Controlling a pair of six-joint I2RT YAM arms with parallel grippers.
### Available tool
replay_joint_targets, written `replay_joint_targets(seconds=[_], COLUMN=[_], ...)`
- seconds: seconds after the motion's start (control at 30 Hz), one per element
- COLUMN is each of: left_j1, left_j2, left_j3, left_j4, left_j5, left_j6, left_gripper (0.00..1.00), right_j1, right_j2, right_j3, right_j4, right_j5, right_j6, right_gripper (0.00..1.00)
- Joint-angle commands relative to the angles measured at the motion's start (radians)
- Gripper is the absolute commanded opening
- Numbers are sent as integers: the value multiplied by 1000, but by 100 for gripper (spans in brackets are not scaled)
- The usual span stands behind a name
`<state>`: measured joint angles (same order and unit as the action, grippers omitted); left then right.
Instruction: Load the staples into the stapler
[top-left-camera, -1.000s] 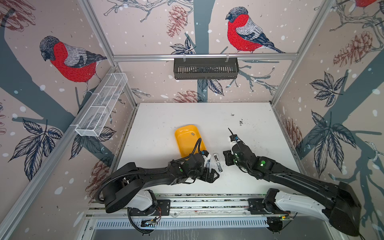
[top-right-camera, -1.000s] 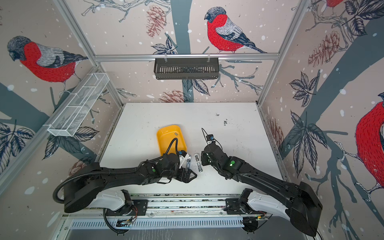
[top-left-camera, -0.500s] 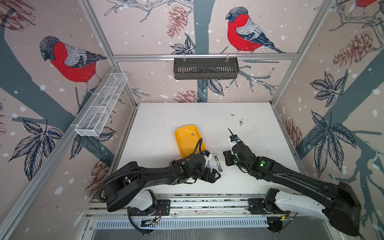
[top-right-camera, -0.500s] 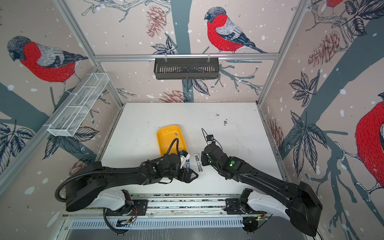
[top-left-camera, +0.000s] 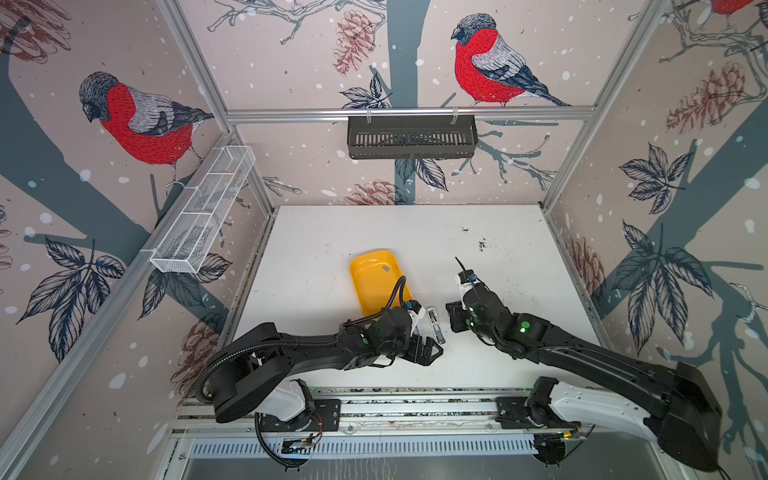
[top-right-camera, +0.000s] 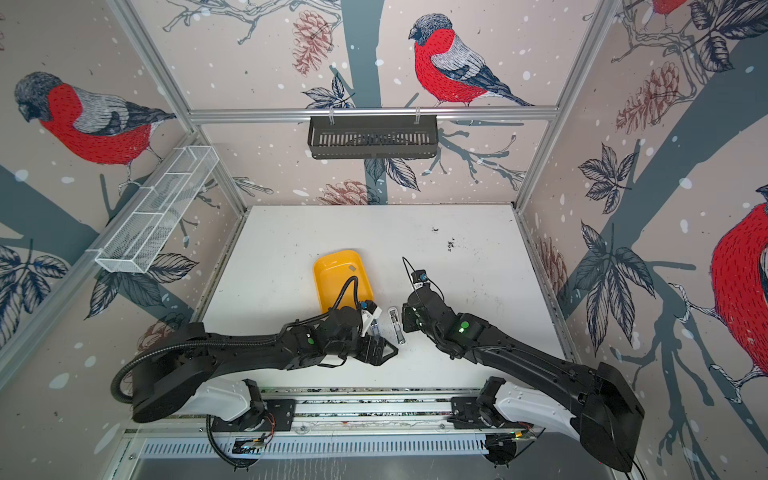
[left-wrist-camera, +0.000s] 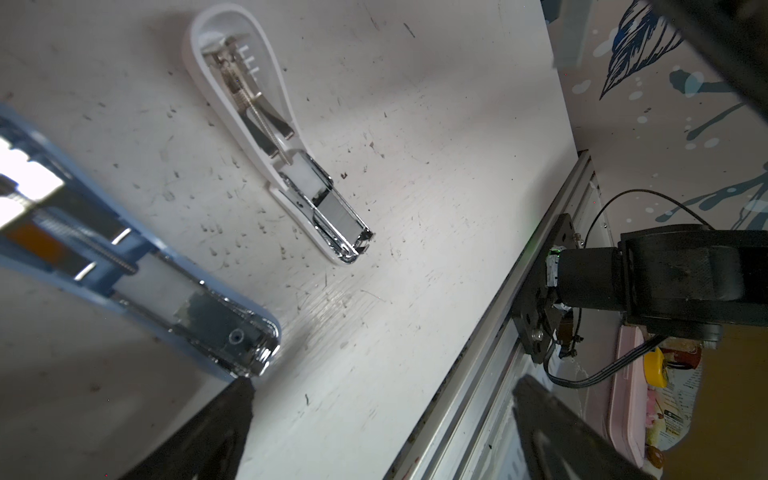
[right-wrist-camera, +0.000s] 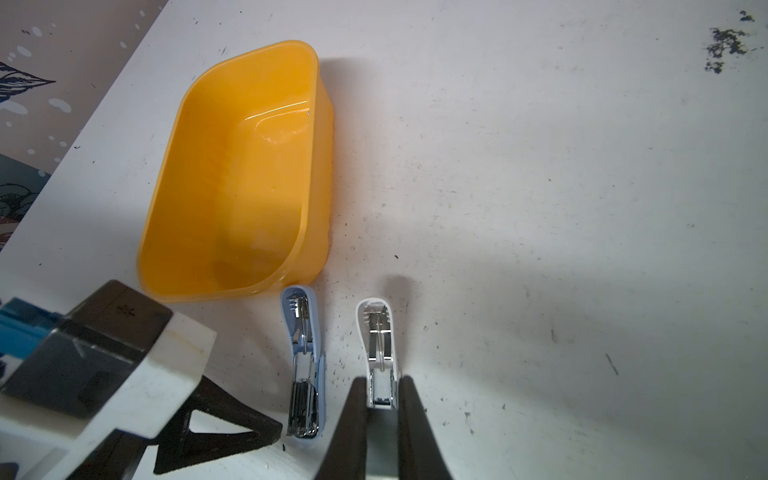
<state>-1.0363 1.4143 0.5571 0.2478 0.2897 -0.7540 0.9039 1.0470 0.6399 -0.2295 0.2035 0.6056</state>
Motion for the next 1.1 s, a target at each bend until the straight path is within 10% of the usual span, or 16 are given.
replay_joint_targets(seconds=[0.0,0.67,1.07], left_j1=[-4,-5,-5], left_j2=[-39,-915,-1116], left_j3=[-1,3,27], left_j4=[6,-531,-555], left_j5=[-12,-161,-116], left_j6=[-2,222,376], left_gripper=[97,97,97], right_j1=[17,244,314], right_j2=[7,305,482], right_j3=[0,138,205], right_j4=[32,71,79], right_j5=[-9,168,209], right_j6=[-7,73,196], right_gripper=[6,6,6])
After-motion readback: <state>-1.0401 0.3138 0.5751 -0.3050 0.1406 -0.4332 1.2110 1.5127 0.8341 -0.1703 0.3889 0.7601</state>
